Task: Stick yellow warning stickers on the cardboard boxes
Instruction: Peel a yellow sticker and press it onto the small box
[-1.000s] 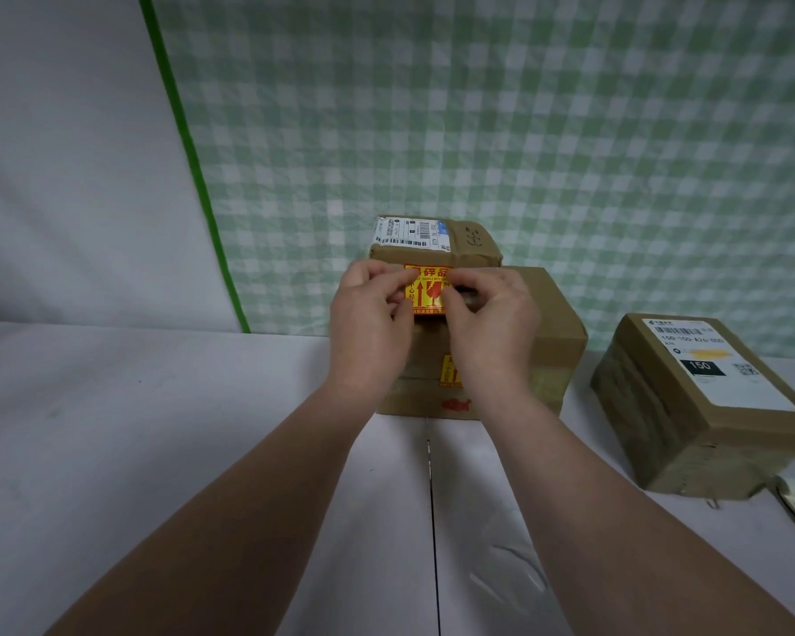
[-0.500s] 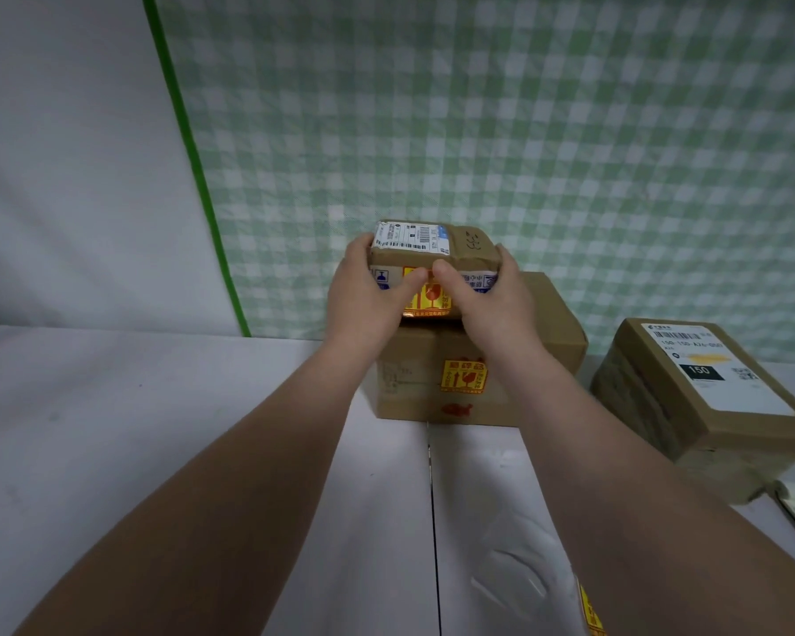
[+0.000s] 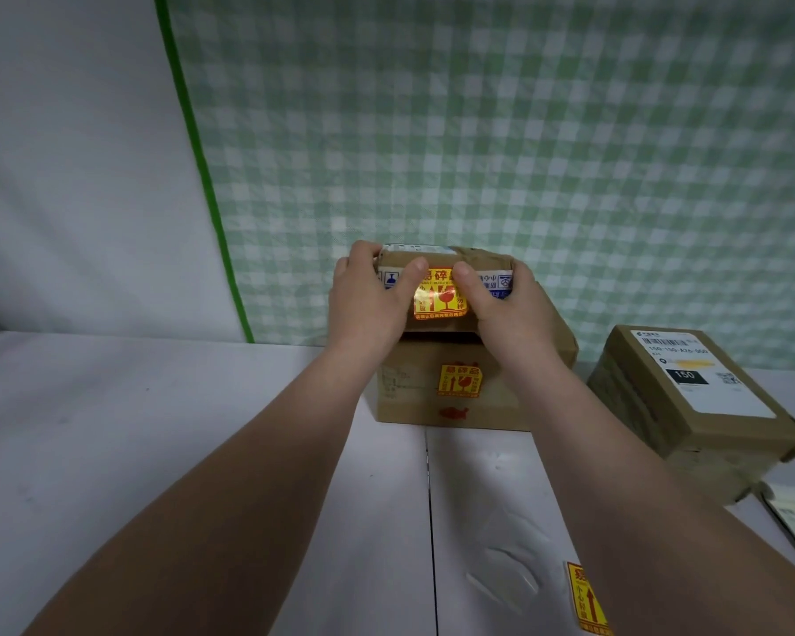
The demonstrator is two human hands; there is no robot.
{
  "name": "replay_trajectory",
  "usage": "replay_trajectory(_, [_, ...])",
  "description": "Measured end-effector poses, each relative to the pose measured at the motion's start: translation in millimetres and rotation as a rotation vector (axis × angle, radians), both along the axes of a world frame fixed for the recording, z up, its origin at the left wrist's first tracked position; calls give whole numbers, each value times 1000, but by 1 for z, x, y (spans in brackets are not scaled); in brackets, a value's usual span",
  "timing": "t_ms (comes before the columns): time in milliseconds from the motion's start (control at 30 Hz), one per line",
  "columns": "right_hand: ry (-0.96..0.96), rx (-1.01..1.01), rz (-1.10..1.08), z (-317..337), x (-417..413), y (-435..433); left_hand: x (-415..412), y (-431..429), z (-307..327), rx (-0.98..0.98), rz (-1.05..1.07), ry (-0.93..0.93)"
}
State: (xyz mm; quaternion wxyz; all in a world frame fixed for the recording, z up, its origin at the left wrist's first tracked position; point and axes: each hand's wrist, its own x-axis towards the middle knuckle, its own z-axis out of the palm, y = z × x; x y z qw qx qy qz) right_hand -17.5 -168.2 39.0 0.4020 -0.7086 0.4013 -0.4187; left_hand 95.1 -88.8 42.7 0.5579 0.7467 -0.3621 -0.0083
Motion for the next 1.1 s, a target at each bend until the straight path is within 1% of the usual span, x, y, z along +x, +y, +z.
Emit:
replay_trajectory(200, [54,-87,-14,-1,1,2,-2,2,-2,38,-12,-64])
replay_trajectory(667, [74,-47,97,-10,-11,-6,5,9,-4,62,-78,-85])
replay_trajectory(900, [80,-71,127,-6,-17,-9,13,16,-2,71,-167,-71])
replay_trajectory(1100, [228,-167,89,-7,-18,-4,9,23,-12,48,-218,-42])
